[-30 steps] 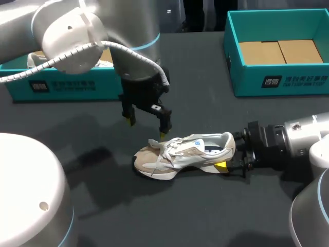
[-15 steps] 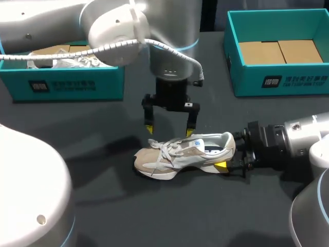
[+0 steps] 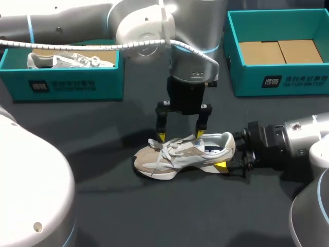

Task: Take the shoe out of the shoebox, open the shoe tongue, remove and reinsert the insole, then place the shoe into the shoebox

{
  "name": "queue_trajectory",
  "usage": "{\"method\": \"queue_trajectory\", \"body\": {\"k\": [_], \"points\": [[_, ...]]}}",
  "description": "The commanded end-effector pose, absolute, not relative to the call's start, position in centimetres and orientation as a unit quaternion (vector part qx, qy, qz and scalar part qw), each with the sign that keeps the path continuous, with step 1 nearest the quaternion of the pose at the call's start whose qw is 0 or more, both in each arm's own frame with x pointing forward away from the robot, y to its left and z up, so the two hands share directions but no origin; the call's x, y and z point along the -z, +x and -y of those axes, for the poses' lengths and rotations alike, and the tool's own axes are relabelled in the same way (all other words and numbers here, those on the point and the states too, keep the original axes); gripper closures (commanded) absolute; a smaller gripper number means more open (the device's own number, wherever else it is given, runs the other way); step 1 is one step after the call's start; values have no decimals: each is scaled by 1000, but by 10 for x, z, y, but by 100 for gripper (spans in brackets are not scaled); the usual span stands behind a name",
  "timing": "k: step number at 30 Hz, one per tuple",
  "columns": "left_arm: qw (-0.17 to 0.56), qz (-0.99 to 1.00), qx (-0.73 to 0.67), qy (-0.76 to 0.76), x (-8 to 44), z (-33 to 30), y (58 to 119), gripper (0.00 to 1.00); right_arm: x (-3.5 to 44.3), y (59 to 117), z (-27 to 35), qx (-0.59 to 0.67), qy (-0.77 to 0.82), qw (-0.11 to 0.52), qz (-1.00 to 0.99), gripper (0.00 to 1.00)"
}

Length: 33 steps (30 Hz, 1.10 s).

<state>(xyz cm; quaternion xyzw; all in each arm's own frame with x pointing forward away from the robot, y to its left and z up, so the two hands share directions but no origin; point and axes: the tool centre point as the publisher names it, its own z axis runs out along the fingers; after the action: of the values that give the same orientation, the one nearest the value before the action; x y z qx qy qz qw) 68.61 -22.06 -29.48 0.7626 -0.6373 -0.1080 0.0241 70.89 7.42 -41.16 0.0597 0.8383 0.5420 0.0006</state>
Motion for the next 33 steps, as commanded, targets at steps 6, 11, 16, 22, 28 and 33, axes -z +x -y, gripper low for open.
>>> {"method": "queue_trajectory", "body": {"k": [6,11,16,22,28,33], "points": [[-51,603,185,775,306,268,692,0,412,708,-76,-540,61,2,-839,100],[-58,605,204,768,319,273,689,0,412,708,-76,-540,61,2,-839,100],[-67,597,221,768,332,274,686,0,412,708,-76,-540,61,2,-839,100],[-76,583,246,771,343,268,686,0,412,708,-76,-540,61,2,-839,100],[-83,576,265,768,343,256,681,5,412,708,-76,-540,61,2,-839,100],[-86,575,280,764,340,247,677,11,412,708,-76,-540,61,2,-839,100]]}}
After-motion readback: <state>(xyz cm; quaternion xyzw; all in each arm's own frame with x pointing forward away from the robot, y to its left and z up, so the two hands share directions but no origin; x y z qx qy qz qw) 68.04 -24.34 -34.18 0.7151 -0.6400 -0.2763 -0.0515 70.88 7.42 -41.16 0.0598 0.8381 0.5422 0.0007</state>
